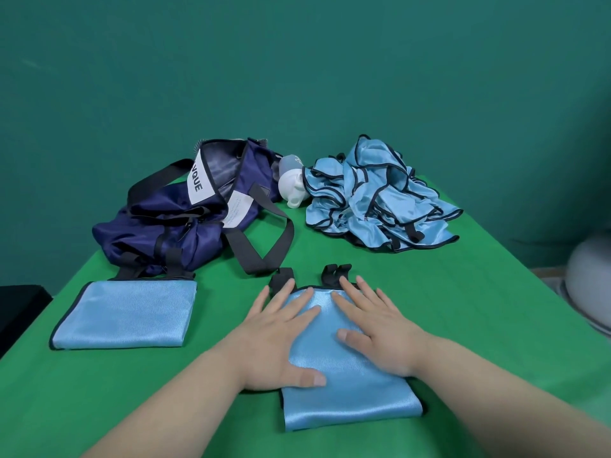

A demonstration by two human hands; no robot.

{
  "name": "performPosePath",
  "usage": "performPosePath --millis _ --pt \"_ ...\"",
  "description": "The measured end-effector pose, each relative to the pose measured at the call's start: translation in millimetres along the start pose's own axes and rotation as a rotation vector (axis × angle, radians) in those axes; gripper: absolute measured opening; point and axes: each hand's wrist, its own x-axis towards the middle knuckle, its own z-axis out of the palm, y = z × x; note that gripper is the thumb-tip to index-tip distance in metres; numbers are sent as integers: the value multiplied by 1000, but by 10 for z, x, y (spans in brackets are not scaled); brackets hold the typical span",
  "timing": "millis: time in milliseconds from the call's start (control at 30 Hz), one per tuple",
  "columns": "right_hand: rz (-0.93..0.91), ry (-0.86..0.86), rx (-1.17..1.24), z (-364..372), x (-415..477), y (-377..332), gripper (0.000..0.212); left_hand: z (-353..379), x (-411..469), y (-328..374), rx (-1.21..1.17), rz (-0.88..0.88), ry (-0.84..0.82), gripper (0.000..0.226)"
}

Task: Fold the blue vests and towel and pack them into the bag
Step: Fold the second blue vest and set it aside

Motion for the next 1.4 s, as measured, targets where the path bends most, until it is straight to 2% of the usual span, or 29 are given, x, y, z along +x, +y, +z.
performPosePath --millis 67,167,267,400,500,567,667,733,800,933,1033,1267,1400 --pt "30 49 155 -88 -87 -47 60 -36 -106 45 -93 -15 69 98" --pt "69 145 82 -46 -296 -240 56 -60 -288 251 -181 -52 61 95" --pt "87 112 -50 174 -439 -395 60 71 -383 446 -99 -69 -19 105" --pt "140 168 28 233 -455 -232 52 122 -453 391 -52 -111 13 90" --pt "106 322 236 229 -594 -103 46 104 -571 391 -89 -79 110 90" --pt "55 401 375 269 -761 -96 41 155 -656 427 -120 -51 235 81" --pt "-83 374 345 368 -1012 -142 50 291 -804 523 -86 8 328 58" --pt "-136 356 315 438 -1102 -126 51 395 -864 566 -66 10 313 58" --pt "-149 367 299 486 -1148 -78 45 457 -927 602 -61 4 314 59" --pt "-137 464 306 545 -1134 -7 15 516 -989 660 -52 5 405 52" --pt "-141 526 316 549 -1099 -24 7 502 -982 709 -64 1 473 51" --pt "-145 574 431 514 -1112 -55 9 458 -828 743 -158 -53 602 25" --pt "-143 515 299 536 -1155 -68 28 441 -848 730 -303 -112 629 17"
